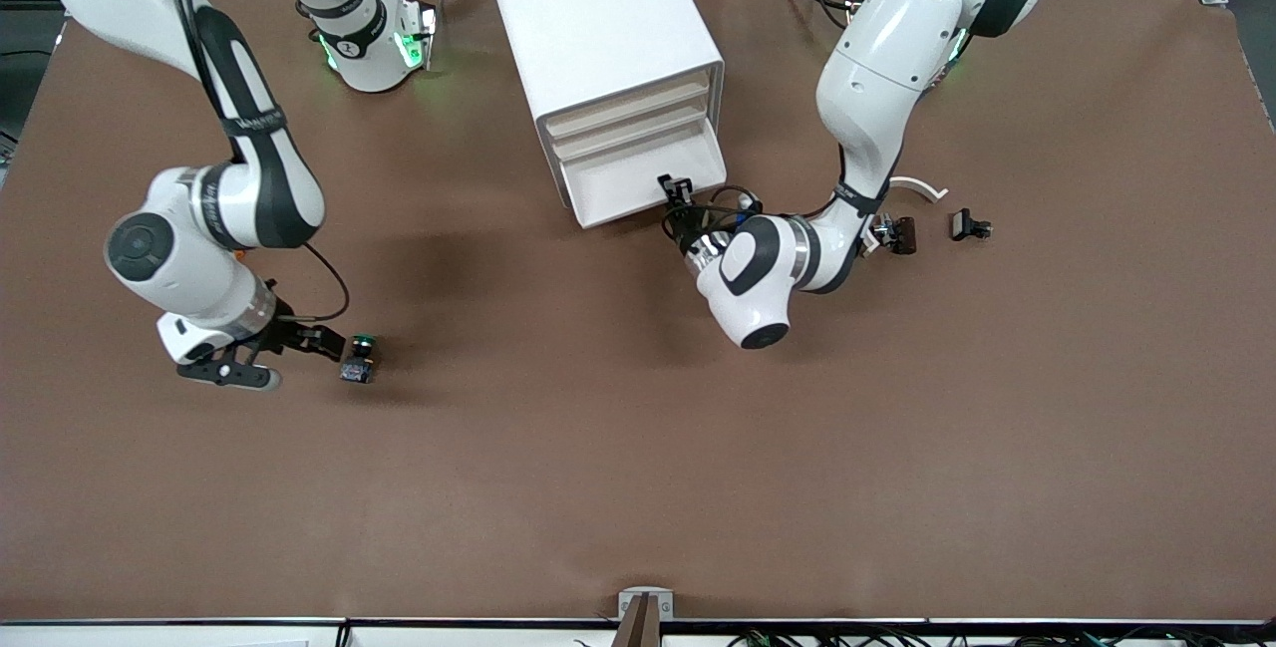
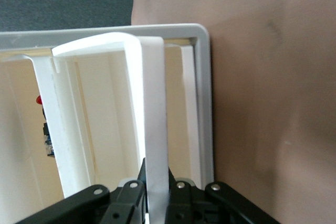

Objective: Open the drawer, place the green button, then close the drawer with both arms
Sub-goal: 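Pull the drawer open with the left gripper while the right gripper reaches the button, then grasp the black button with the right gripper while the left gripper withdraws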

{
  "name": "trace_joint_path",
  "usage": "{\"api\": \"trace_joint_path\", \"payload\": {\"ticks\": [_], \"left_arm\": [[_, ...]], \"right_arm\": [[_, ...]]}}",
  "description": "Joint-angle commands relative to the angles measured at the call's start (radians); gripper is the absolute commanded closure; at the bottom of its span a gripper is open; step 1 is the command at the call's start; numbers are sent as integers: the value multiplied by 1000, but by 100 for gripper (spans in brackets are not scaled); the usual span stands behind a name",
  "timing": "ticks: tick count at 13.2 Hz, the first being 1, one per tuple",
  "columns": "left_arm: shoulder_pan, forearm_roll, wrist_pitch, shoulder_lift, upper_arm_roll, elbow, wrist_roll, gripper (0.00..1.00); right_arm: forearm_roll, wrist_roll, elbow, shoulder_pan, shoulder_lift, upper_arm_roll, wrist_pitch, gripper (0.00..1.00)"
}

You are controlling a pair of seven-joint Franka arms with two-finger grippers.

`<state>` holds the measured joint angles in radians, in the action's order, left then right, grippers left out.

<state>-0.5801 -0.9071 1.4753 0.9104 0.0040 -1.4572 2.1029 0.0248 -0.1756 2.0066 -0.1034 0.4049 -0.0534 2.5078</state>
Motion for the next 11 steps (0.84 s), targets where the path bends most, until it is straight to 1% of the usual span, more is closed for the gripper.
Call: {"api": "trace_joint_path", "payload": {"ticks": [1, 2, 3, 4, 5, 6, 9, 10, 11], "left_arm": [[14, -9, 57, 28, 37, 69, -52, 100], [31, -10, 57, 34, 37, 81, -53, 91], [48, -12, 59, 36, 37, 87, -57, 71], [54, -12, 59, 35, 37, 87, -84, 49], [57, -10, 59, 35, 39, 89, -104, 22], [71, -10, 59, 33, 42, 93, -109, 0], [83, 34, 59, 30, 68, 149, -124, 0], [91, 36, 59, 25, 74, 153, -141, 0], [103, 37, 57, 16, 102, 161, -156, 0]], "right_arm": [[30, -15, -6, -21, 80, -5, 115, 0], [30, -15, -6, -22, 110, -5, 162, 0], [30, -15, -9, -22, 132, -5, 192, 0], [29, -15, -14, -21, 141, -5, 201, 0], [30, -16, -22, -22, 153, -5, 203, 0], [30, -16, -23, -24, 161, -5, 203, 0], [30, -28, -22, -33, 164, -5, 186, 0], [30, -44, -20, -36, 163, -5, 172, 0], [30, -51, -22, -36, 163, -5, 151, 0]]}}
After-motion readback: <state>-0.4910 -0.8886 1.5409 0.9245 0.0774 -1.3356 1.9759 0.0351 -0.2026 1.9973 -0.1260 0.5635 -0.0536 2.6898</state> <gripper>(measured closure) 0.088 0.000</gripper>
